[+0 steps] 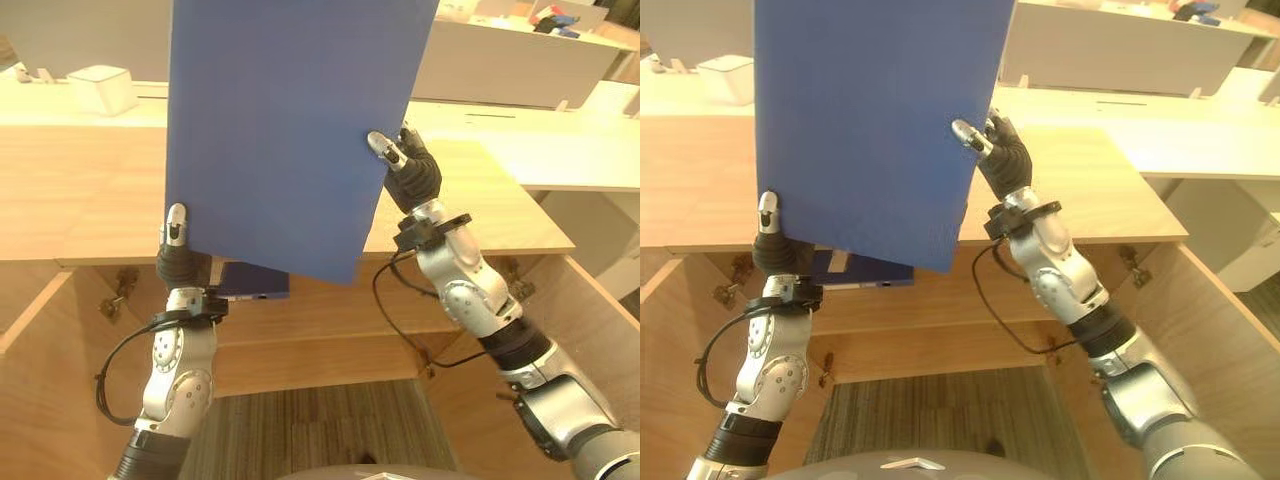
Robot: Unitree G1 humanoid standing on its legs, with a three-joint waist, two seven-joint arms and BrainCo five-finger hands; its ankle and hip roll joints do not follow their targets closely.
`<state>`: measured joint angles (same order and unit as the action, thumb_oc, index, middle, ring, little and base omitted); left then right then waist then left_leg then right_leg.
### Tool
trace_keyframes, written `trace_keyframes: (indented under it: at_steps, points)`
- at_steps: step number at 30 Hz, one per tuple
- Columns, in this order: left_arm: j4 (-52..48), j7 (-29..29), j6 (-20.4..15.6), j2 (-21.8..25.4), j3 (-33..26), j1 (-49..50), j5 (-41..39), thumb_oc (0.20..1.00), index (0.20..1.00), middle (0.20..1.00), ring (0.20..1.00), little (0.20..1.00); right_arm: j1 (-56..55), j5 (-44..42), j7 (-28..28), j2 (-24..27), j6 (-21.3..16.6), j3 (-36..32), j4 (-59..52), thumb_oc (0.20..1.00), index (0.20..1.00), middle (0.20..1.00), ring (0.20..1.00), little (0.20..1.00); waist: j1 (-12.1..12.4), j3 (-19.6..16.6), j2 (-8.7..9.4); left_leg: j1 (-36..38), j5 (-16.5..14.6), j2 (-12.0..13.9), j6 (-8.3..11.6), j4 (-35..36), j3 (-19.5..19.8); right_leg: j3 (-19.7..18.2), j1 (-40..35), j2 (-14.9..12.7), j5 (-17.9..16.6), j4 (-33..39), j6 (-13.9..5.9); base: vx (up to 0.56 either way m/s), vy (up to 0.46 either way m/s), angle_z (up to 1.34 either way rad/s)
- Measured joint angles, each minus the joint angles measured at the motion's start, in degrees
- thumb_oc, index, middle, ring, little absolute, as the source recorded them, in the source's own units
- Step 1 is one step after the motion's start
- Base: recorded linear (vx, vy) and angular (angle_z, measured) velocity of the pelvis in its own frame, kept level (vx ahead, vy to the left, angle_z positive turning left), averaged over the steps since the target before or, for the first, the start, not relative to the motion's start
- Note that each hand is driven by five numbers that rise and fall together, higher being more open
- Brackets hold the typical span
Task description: Put the empty folder in the office cabinet
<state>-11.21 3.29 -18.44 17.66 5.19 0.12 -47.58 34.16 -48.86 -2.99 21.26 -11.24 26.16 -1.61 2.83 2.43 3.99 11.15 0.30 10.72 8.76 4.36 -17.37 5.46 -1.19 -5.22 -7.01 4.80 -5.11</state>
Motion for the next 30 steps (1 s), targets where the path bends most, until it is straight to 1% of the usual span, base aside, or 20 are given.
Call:
trace_keyframes:
  at_steps: [1,2,4,5,6,7,8,9,10,12,13,15,17,21,24,26,28,29,30]
  points:
    - [0.0,0.0,0.1,0.1,-0.1,0.1,1.2,0.2,0.2,0.2,0.2,0.2,-0.8,2.1,1.1,0.1,0.0,-0.1,-0.1,0.2,0.2,0.2,0.2,0.2,0.3,0.1,-0.39,-0.1,0.0,0.0,0.0,0.0,0.1,0.1,0.0,0.0,0.0,0.0,0.0,-0.01,-0.003,0.05]
    - [0.1,0.0,0.2,0.3,-0.3,0.5,3.1,0.2,0.2,0.2,0.2,0.2,-3.0,6.7,1.9,0.1,0.0,-0.9,-0.7,0.2,0.2,0.2,0.2,0.2,0.3,0.4,-0.91,0.0,0.0,0.0,-0.01,0.0,0.3,0.2,-0.1,0.0,0.0,0.0,0.0,-0.01,-0.003,0.05]
    - [0.2,-0.1,0.5,0.3,-0.3,0.6,5.2,0.2,0.2,0.2,0.2,0.2,-6.0,11.6,2.7,0.1,0.0,-1.8,-0.8,0.2,0.2,0.2,0.2,0.2,0.3,0.5,-1.56,-0.2,0.1,0.0,-0.1,0.0,0.5,0.3,-0.1,0.0,0.0,0.0,0.0,0.0,-0.004,0.05]
    - [0.4,0.0,0.6,0.2,-0.2,0.8,6.3,0.2,0.2,0.2,0.2,0.2,-7.6,13.7,2.9,0.1,0.0,-2.2,-1.1,0.2,0.2,0.2,0.2,0.2,0.3,0.5,-1.86,-0.2,0.1,0.0,-0.12,0.0,0.5,0.4,-0.1,0.0,0.0,0.0,0.01,0.0,-0.001,0.03]
    - [0.4,0.0,0.6,0.2,-0.2,0.8,6.3,0.2,0.2,0.2,0.2,0.2,-7.6,13.7,2.9,0.1,0.0,-2.2,-1.1,0.2,0.2,0.2,0.2,0.2,0.3,0.5,-1.86,-0.2,0.1,0.0,-0.12,0.0,0.5,0.4,-0.1,0.0,0.0,0.0,0.01,0.0,0.0,0.0]
    - [1.1,0.2,0.8,0.2,-0.3,2.1,8.1,0.539,0.539,0.539,0.539,0.539,-10.9,17.3,3.0,0.2,0.0,-2.9,-2.2,0.2,0.2,0.2,0.2,0.2,0.1,0.7,-2.75,-0.2,0.1,0.0,-0.16,0.0,0.6,0.4,-0.1,-0.1,0.0,0.0,0.01,0.0,0.0,0.0]
    - [1.1,0.2,0.8,0.2,-0.3,2.1,8.1,0.539,0.539,0.539,0.539,0.539,-10.9,17.3,3.0,0.2,0.0,-2.9,-2.2,0.2,0.2,0.2,0.2,0.2,0.1,0.7,-2.75,-0.2,0.1,0.0,-0.16,0.0,0.6,0.4,-0.1,-0.1,0.0,0.0,0.01,0.0,0.0,0.0]
    - [1.2,0.7,0.9,0.0,-0.2,3.4,9.6,0.721,0.721,0.721,0.721,0.721,-14.0,19.2,2.9,0.2,0.0,-3.5,-3.7,0.2,0.2,0.2,0.2,0.2,0.0,0.9,-3.2,-0.3,0.1,0.0,-0.16,0.0,0.6,0.5,-0.1,-0.1,0.0,0.1,0.0,0.0,0.0,0.0]
    - [1.3,0.6,1.0,0.0,-0.4,5.3,10.6,1.0,1.0,1.0,1.0,1.0,-17.4,21.1,3.0,0.3,-0.1,-4.4,-5.1,0.2,0.2,0.2,0.2,0.2,-0.1,0.8,-3.74,-0.3,0.1,0.0,-0.17,0.0,0.7,0.6,-0.1,0.0,0.0,0.0,0.0,0.0,0.0,0.0]
    - [2.4,-0.1,1.0,0.0,-1.9,8.4,10.9,1.0,1.0,1.0,1.0,1.0,-22.1,23.8,2.9,1.7,-0.7,-7.8,-5.9,0.2,0.2,0.2,0.2,0.2,-0.3,0.8,-4.38,-0.3,0.1,0.1,-0.18,0.0,0.8,0.7,-0.2,-0.1,0.0,0.2,-0.01,0.0,-0.01,0.02]
    - [2.4,-0.1,1.0,0.0,-1.9,8.4,10.9,1.0,1.0,1.0,1.0,1.0,-22.1,23.8,2.9,1.7,-0.7,-7.8,-5.9,0.2,0.2,0.2,0.2,0.2,-0.3,0.8,-4.38,-0.3,0.1,0.1,-0.18,0.0,0.8,0.7,-0.2,-0.1,0.0,0.2,-0.01,0.0,-0.008,0.04]
    - [2.4,-0.3,1.0,0.0,-4.6,11.3,12.0,1.0,1.0,1.0,1.0,1.0,-26.6,27.4,2.9,3.8,-0.9,-11.5,-5.9,0.2,0.2,0.2,0.2,0.2,-0.2,0.9,-4.49,-0.5,0.2,0.1,-0.35,0.0,1.1,0.9,-0.2,-0.1,0.1,0.3,0.1,0.0,-0.009,0.06]
    - [2.5,-0.4,0.7,0.1,-5.7,12.3,13.1,1.0,1.0,1.0,1.0,1.0,-29.8,28.6,2.4,5.3,-1.2,-13.7,-5.8,0.2,0.2,0.2,0.2,0.2,-0.3,1.1,-4.81,-0.6,0.4,0.1,-0.52,0.1,1.3,1.1,-0.2,-0.1,0.2,0.3,0.1,-0.01,-0.02,0.06]
    - [2.2,-0.3,0.3,0.1,-5.0,13.3,17.0,1.0,1.0,1.0,1.0,1.0,-33.6,32.4,1.0,6.7,-1.6,-14.2,-8.0,0.2,0.2,0.2,0.2,0.2,-0.7,1.4,-5.23,-0.9,0.5,0.1,-0.71,0.1,1.7,1.4,0.0,-0.1,0.5,0.3,-0.14,-0.01,-0.011,0.02]
    - [2.2,-0.4,-0.2,0.1,-5.0,13.6,18.8,1.0,1.0,1.0,1.0,1.0,-35.3,34.9,0.5,7.5,-2.5,-14.4,-10.0,0.2,0.2,0.2,0.2,0.2,-0.7,1.4,-5.21,-0.9,0.5,0.1,-0.72,0.1,1.8,1.4,0.0,-0.1,0.5,0.3,-0.13,0.0,0.0,0.0]
    - [2.1,-0.4,-0.6,0.1,-4.8,13.9,20.1,1.0,1.0,1.0,1.0,1.0,-36.3,37.3,0.0,7.9,-3.8,-14.7,-10.4,0.2,0.2,0.2,0.2,0.2,-0.7,1.5,-5.02,-1.0,0.5,0.1,-0.72,0.1,1.8,1.4,0.0,-0.1,0.6,0.3,-0.09,-0.02,-0.002,0.01]
    - [2.1,-0.4,-0.7,0.1,-4.5,14.5,21.3,1.0,1.0,1.0,1.0,1.0,-37.6,38.9,0.0,8.1,-3.9,-14.9,-11.9,0.2,0.2,0.2,0.2,0.2,-0.7,1.5,-4.98,-1.0,0.5,0.1,-0.72,0.1,1.9,1.5,0.0,-0.1,0.5,0.3,-0.12,0.0,0.0,0.0]
    - [2.1,-0.6,-1.1,0.3,-4.2,15.2,22.1,1.0,1.0,1.0,1.0,1.0,-37.9,39.9,-0.2,8.1,-4.7,-14.8,-12.2,0.2,0.2,0.2,0.2,0.2,-0.8,1.5,-4.98,-1.1,0.5,0.1,-0.71,0.1,1.9,1.5,0.0,-0.1,0.5,0.3,-0.12,-0.03,-0.001,0.03]
    - [2.1,-1.0,-2.2,1.2,-2.7,15.8,23.3,1.0,1.0,1.0,1.0,1.0,-38.5,41.0,-0.1,8.3,-5.3,-14.7,-12.2,0.2,0.2,0.2,0.2,0.2,-0.8,1.5,-4.98,-1.1,0.5,0.1,-0.7,0.1,2.0,1.5,0.0,-0.1,0.5,0.3,-0.11,0.0,0.0,0.0]
